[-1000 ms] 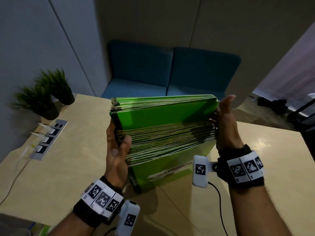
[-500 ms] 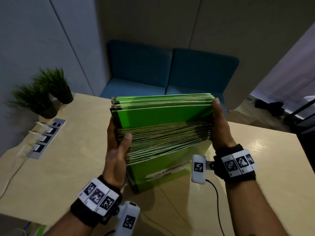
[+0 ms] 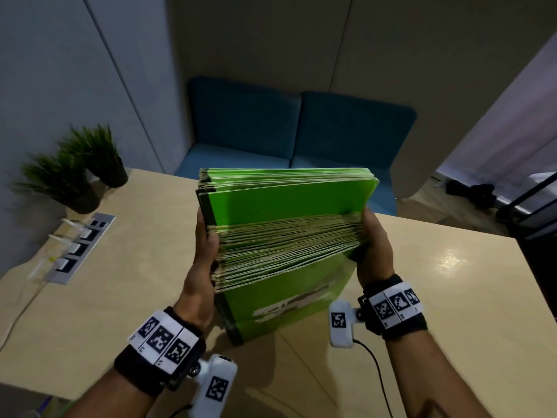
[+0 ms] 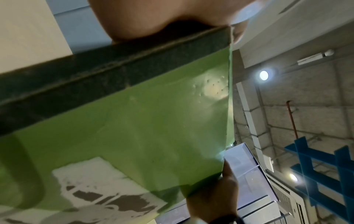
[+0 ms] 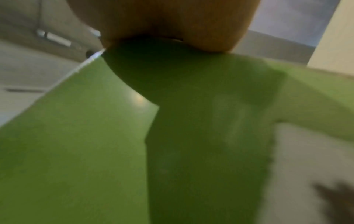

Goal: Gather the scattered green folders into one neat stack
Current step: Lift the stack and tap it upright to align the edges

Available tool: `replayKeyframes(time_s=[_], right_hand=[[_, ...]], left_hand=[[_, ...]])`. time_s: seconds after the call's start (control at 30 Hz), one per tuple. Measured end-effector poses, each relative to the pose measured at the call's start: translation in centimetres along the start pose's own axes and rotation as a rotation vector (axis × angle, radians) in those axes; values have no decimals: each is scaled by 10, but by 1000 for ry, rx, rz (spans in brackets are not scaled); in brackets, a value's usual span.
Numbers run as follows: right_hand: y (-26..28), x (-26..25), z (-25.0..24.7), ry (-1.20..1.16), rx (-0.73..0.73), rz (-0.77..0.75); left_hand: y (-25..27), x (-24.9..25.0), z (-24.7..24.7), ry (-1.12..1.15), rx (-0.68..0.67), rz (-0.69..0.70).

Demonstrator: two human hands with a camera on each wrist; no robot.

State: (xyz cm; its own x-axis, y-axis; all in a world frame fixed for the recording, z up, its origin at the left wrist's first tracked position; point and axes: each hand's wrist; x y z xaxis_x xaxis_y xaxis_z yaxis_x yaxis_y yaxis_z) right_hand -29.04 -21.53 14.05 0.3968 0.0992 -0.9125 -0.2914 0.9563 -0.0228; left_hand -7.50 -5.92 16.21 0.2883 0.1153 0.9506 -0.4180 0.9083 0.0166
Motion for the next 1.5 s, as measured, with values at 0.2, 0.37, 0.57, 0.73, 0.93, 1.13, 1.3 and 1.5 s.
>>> replayKeyframes(time_s=[0.2,0.37,0.57,0.73,0.93,1.13,1.3,1.5], right_hand=[[16,24,-22,230,-116,-108],[12,20,-20,257,-137,-143],[11,23,-25,283,-114,-158],[14,23,-16,248,-126,-117],[8,30,-24,306,-145,-135],[9,74,-49,475,-35,-2],[-6,75,-11,512,173,71],[-12,101,77,660,129,489]], left_hand=[[9,-9,15,117,74,149],[8,-35,-10,-78,-135,313],[-3,-44,-27,-300,-109,305],[3,-58,-34,-230,-218,181],[1,-88,-64,-285,-158,-145],[1,-93,-65,-575,70,-99],[-17,-69,-71,-740,103,-123],[-38,-33,-143,-665,135,-457]])
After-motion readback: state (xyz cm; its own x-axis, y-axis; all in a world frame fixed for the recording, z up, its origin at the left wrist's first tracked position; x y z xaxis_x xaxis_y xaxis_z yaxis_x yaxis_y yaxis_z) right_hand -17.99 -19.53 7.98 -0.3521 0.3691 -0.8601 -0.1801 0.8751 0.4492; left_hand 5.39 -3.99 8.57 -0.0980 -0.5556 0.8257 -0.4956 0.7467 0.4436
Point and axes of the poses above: each hand's wrist, its own y-axis away from the middle knuckle, its own z-axis out of the palm, x = y × z, and after that the axes turned 9 degrees about -y, right-handed
